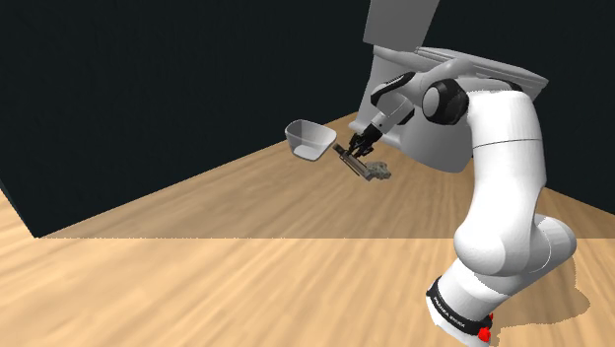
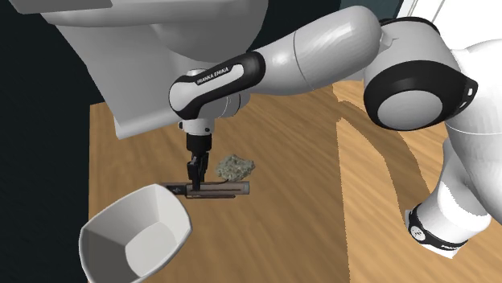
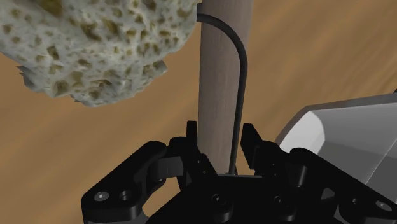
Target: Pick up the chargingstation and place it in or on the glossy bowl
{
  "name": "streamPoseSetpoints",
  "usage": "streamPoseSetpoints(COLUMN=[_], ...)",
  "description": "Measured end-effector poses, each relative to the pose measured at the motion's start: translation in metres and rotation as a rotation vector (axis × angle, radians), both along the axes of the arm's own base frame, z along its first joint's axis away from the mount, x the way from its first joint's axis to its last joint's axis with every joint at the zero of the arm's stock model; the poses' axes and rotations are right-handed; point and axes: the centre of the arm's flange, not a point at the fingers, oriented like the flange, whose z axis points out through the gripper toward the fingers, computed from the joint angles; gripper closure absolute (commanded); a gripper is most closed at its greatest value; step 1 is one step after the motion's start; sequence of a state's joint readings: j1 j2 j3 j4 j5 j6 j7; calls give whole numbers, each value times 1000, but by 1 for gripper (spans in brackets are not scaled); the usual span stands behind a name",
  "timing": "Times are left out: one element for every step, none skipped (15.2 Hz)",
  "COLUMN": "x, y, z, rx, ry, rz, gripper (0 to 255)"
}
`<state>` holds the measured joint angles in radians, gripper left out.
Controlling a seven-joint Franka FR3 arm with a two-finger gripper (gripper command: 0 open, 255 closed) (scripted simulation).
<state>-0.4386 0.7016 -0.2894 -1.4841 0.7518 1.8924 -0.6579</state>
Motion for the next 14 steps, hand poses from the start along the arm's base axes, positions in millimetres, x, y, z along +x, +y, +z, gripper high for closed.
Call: streamPoseSetpoints(x=[0, 0, -1, -1, -1, -2, -1, -1, -2, -3, -3, -4, -4, -4], y=[0, 0, 1, 0, 1, 1, 0, -1, -2, -4, -4, -4, -4, -5], z=[0, 1, 1, 1, 1, 1, 1, 1, 3, 7, 11, 15, 21, 26], rx=[-3, -4, -5, -6, -7, -7, -6, -5, -6, -7, -7, -7, -8, -8], ry=[0, 0, 1, 1, 2, 2, 2, 3, 6, 8, 10, 10, 10, 11], rz=[1, 0, -1, -1, -2, -3, -1, -1, -3, -5, -6, -6, -6, -6], gripper=[255, 255, 255, 255, 255, 255, 255, 255, 255, 255, 255, 255, 255, 255])
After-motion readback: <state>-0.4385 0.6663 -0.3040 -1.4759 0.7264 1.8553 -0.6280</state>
